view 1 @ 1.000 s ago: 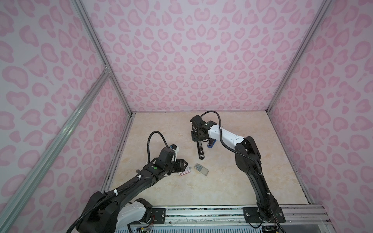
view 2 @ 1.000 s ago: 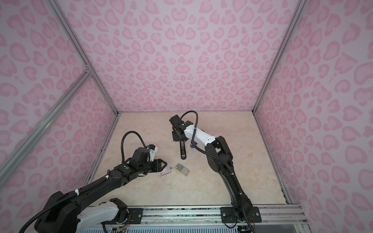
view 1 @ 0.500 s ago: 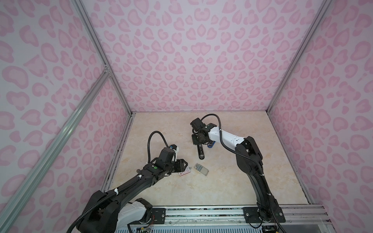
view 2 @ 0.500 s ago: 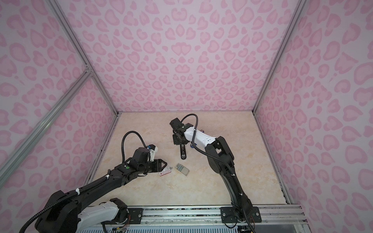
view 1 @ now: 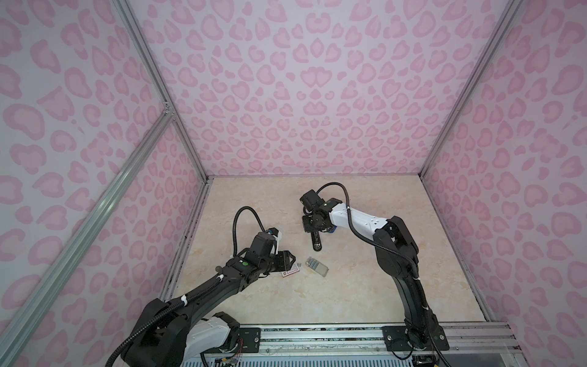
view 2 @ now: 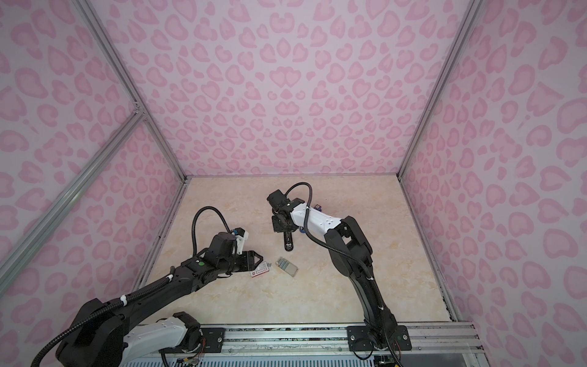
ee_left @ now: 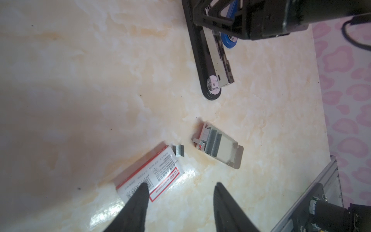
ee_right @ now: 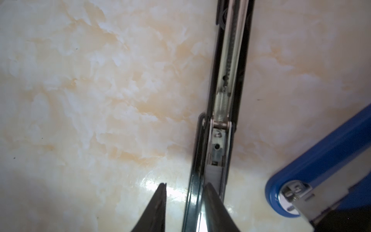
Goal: Load the staples into the stapler
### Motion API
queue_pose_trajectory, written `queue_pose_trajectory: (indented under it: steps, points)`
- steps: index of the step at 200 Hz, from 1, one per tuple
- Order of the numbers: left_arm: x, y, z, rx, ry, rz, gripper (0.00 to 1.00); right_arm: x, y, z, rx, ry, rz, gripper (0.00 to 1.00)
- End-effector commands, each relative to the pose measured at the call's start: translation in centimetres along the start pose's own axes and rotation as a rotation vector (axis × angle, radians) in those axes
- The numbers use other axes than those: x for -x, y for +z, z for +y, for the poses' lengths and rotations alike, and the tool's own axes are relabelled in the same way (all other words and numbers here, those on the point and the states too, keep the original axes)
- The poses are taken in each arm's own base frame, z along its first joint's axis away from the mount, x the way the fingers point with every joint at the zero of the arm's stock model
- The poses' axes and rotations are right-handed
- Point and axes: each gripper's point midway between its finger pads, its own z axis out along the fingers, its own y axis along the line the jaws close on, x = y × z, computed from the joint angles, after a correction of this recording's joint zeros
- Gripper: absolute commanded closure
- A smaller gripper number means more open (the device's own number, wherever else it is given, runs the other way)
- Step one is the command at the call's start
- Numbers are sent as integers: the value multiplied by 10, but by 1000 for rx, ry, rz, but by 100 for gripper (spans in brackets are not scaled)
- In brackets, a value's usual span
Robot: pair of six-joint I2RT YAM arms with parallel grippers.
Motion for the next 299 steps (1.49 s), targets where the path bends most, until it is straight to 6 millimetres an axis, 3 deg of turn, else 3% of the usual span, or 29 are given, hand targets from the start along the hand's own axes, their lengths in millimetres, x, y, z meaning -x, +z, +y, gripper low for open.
queue_pose_trajectory:
  steps: [1, 41, 111, 210, 249, 299]
  points:
    - [3, -1, -3, -7, -6, -9, 45, 10, -2, -4, -21, -3, -25, 66]
    - [4, -2, -2, -5, -6, -13, 45, 18, 3, -8, -35, -1, -24, 65]
    - [4, -1, -2, -2, -7, -10, 45, 5, 15, -7, -22, 3, 16, 68]
    - [2, 0, -1, -1, -8, -4, 45, -22, -1, -5, 1, 5, 23, 71]
    - [3, 1, -3, -7, -8, -3, 45, -5, -11, -6, -13, 0, -24, 66]
    - [5, -1, -3, -3, -7, -11, 45, 14, -1, -8, -31, -8, -20, 65]
